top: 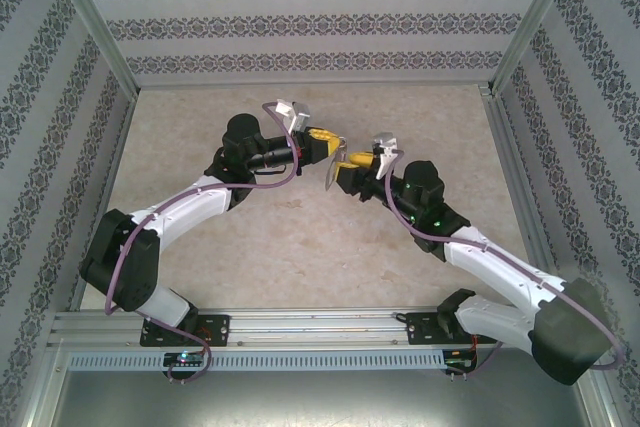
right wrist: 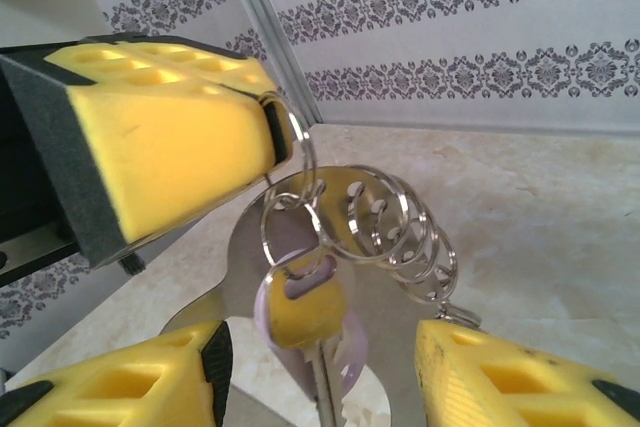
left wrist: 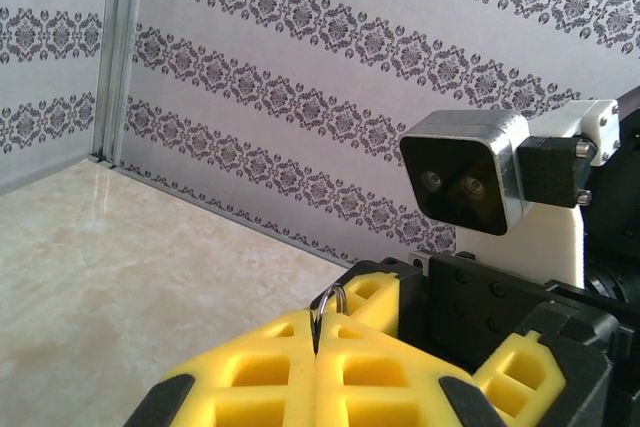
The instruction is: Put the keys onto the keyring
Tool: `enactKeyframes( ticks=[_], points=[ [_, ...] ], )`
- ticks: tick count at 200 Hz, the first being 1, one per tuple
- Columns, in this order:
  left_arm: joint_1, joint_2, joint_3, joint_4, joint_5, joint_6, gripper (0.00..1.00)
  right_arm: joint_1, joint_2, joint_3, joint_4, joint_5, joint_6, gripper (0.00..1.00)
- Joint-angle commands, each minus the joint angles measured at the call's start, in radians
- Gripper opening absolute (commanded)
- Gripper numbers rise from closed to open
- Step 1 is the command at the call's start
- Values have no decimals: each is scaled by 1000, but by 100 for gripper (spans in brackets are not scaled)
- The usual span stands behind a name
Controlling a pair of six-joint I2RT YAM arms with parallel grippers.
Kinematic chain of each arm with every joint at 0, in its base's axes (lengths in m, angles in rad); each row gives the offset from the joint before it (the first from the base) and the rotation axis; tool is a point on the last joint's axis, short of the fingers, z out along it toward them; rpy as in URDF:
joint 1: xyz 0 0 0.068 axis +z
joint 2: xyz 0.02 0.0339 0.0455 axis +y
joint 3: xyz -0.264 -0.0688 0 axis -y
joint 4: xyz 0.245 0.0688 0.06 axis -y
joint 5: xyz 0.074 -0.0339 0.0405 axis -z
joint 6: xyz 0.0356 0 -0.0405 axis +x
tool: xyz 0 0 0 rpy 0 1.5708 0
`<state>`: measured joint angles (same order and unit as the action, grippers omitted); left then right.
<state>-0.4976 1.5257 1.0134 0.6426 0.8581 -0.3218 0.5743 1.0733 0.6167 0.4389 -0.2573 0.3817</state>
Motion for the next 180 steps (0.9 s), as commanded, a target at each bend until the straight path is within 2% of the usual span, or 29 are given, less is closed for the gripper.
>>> enactKeyframes(
  ticks=[1, 48, 94, 180],
  points=[
    [-8, -41, -10, 17, -8, 17, 0, 15, 13, 40, 30, 30, -33, 47],
    [-7, -44, -11, 20, -14, 18, 0, 15, 32, 46, 27, -14, -51, 18],
    [-7, -44, -13, 28, -23, 15, 0, 18, 35, 56, 8, -100, -78, 0],
    [-7, -51, -14, 32, -29, 13, 0, 19, 117, 107, -4, -169, -76, 0]
  ],
)
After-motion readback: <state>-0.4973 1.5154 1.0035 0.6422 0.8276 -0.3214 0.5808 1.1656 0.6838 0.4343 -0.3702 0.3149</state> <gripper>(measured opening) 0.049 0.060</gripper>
